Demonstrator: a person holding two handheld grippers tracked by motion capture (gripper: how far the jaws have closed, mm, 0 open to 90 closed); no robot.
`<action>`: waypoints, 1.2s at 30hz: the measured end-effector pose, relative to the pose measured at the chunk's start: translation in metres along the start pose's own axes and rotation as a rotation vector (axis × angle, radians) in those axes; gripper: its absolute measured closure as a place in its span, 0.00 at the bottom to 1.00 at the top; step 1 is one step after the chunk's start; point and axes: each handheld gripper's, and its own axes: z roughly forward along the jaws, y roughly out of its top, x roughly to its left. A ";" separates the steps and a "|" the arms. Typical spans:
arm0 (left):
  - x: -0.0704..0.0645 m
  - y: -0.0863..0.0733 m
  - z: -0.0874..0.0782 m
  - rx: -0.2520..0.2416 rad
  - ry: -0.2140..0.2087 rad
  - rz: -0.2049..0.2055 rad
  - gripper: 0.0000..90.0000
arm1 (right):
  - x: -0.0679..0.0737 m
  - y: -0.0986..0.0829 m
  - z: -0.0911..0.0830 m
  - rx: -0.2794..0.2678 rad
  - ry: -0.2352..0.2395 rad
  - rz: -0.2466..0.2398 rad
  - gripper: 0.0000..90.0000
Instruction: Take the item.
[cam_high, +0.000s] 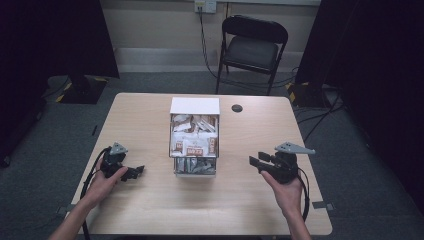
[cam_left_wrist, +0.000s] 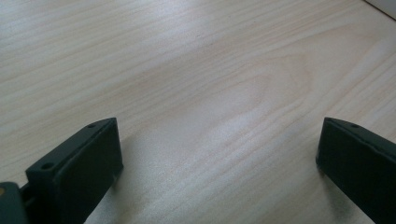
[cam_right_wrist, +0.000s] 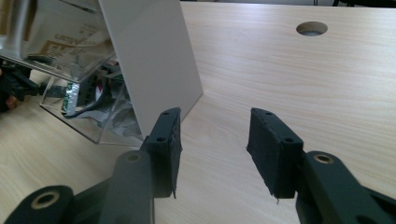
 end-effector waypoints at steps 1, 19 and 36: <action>0.000 0.000 0.000 0.000 0.000 0.000 0.00 | 0.001 0.001 -0.001 -0.002 0.004 -0.002 0.61; 0.000 0.000 0.000 0.000 0.000 0.000 0.00 | 0.022 0.018 -0.009 -0.036 0.055 -0.038 0.64; 0.000 0.000 0.000 0.000 0.000 0.000 0.00 | 0.047 0.050 -0.021 -0.089 0.120 -0.098 0.64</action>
